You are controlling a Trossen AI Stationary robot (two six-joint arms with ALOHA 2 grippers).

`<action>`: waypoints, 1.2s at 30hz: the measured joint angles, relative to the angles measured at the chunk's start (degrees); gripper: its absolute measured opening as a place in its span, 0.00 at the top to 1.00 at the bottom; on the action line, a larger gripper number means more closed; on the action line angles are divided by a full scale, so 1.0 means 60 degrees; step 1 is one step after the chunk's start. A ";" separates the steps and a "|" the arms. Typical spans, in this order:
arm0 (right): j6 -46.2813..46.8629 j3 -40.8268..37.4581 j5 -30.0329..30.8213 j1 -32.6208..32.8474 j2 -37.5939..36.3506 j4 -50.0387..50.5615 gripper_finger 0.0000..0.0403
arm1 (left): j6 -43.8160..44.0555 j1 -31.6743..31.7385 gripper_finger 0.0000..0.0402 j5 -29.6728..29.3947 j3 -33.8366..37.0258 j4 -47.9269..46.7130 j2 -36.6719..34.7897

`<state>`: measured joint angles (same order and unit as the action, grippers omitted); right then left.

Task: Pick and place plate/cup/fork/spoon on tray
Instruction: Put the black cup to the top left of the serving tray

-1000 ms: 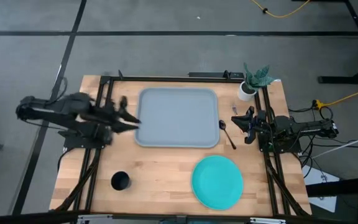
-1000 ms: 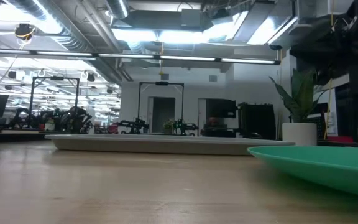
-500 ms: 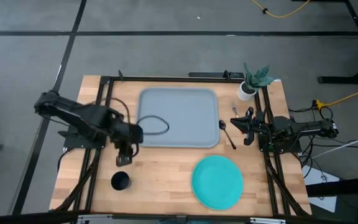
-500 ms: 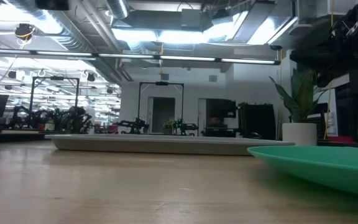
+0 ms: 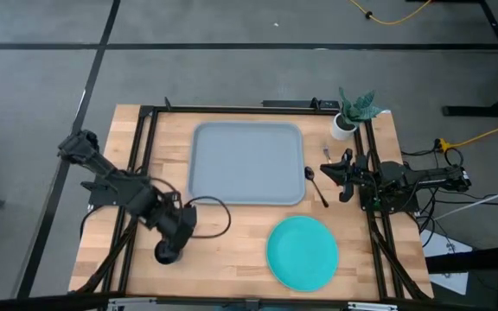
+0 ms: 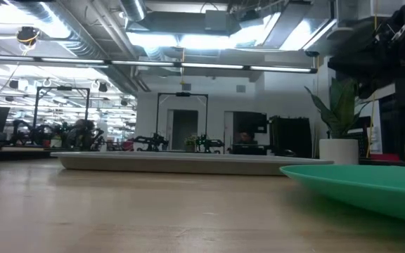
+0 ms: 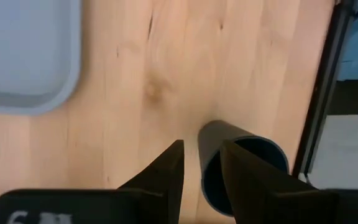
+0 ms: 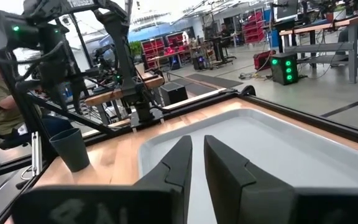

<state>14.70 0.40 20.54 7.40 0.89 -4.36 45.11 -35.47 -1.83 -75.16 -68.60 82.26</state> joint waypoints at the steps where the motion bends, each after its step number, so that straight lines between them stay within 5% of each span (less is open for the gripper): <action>1: 0.0000 0.0000 -0.0086 0.0000 0.0000 0.0000 0.88 | 0.0174 -0.0156 0.76 -0.0010 0.0000 0.0000 0.0081; 11: 0.0000 0.0000 -0.0205 0.0000 0.0000 0.0000 0.88 | 0.0177 -0.1055 0.76 -0.0032 0.0000 -0.0159 0.0991; 36: 0.0000 0.0000 -0.0212 0.0000 0.0004 0.0002 0.88 | 0.0166 -0.1296 0.76 -0.0047 0.0142 -0.0197 0.2013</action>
<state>14.70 0.40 19.27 7.40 0.91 -4.35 46.11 -43.24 -2.11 -74.30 -69.78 94.35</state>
